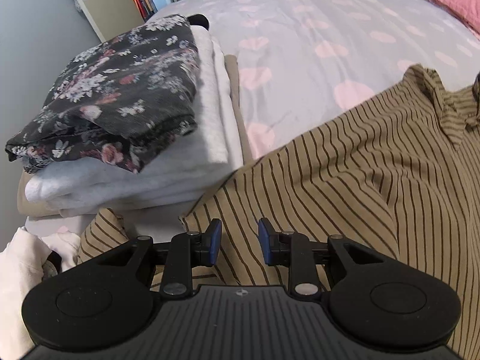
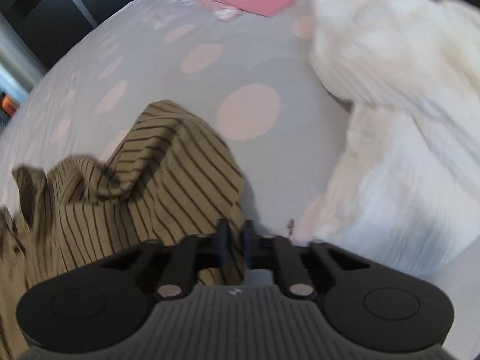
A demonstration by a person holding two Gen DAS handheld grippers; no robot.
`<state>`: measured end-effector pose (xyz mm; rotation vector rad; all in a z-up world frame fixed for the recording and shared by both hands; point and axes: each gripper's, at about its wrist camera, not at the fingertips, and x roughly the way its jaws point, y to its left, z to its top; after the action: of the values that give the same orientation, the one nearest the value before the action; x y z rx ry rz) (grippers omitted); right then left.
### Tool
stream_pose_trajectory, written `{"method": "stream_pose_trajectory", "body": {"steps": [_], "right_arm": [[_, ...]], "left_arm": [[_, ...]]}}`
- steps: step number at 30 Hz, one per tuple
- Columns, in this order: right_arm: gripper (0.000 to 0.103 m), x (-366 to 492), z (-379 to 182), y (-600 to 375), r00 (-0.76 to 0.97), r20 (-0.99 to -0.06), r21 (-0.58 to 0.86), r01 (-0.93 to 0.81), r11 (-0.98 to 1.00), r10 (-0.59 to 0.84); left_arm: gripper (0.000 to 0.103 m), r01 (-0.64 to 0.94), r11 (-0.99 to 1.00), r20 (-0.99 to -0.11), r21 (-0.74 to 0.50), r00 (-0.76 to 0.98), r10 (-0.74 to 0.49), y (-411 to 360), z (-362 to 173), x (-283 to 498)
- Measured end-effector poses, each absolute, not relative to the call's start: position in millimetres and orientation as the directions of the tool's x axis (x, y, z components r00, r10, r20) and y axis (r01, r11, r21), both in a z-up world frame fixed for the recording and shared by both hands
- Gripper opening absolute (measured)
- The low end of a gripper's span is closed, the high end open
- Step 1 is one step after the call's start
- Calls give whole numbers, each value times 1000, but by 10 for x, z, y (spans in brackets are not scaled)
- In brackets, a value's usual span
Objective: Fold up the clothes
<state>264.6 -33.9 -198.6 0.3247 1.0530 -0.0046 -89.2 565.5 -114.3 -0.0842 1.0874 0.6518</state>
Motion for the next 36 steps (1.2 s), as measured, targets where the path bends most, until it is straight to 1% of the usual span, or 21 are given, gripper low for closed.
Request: {"method": "stream_pose_trajectory", "body": {"steps": [6, 8, 10, 11, 12, 13, 16, 19, 22, 28, 29, 31, 36], "right_arm": [[2, 2662, -1899, -398, 387, -921, 70, 261, 963, -38], [4, 2641, -1927, -472, 368, -929, 80, 267, 960, -24], [11, 2622, -1923, -560, 374, -927, 135, 275, 952, 24], [16, 2614, -1884, -598, 389, -921, 144, 284, 948, 24], [31, 2611, -1834, -630, 407, -913, 149, 290, 945, 19], [41, 2612, -1762, -655, 435, -900, 148, 288, 946, 9], [42, 2624, -1547, -711, 545, -839, 177, 258, 950, 8], [43, 2674, -1469, -711, 630, -774, 233, 195, 953, 60], [43, 2824, -1533, -579, 644, -758, 249, 136, 959, 105], [44, 3253, -1714, -328, 637, -755, 286, 105, 952, 157], [45, 3325, -1744, -286, 636, -754, 292, 100, 951, 165], [50, 3468, -1805, -203, 633, -753, 305, 89, 948, 182], [51, 3810, -1959, 0, 623, -751, 329, 66, 942, 219]], "left_arm": [[25, -527, 809, -852, 261, 269, 450, 5645, -1204, -907], [25, -533, 804, -853, 263, 261, 452, 5661, -1205, -929], [25, -541, 800, -854, 258, 261, 451, 5690, -1194, -955], [25, -547, 798, -853, 255, 261, 452, 5701, -1188, -971], [25, -552, 795, -853, 253, 260, 453, 5713, -1183, -984], [25, -557, 792, -853, 251, 259, 453, 5727, -1182, -994], [28, -575, 782, -856, 242, 254, 451, 5769, -1186, -1010], [29, -594, 773, -861, 224, 251, 443, 5816, -1197, -1021], [29, -597, 770, -864, 224, 244, 440, 5845, -1229, -1025], [30, -574, 780, -870, 249, 221, 440, 5857, -1339, -1061], [30, -573, 781, -872, 250, 218, 439, 5867, -1353, -1065], [31, -573, 781, -874, 248, 216, 436, 5903, -1373, -1079], [32, -586, 774, -875, 241, 214, 434, 5959, -1379, -1065]]}}
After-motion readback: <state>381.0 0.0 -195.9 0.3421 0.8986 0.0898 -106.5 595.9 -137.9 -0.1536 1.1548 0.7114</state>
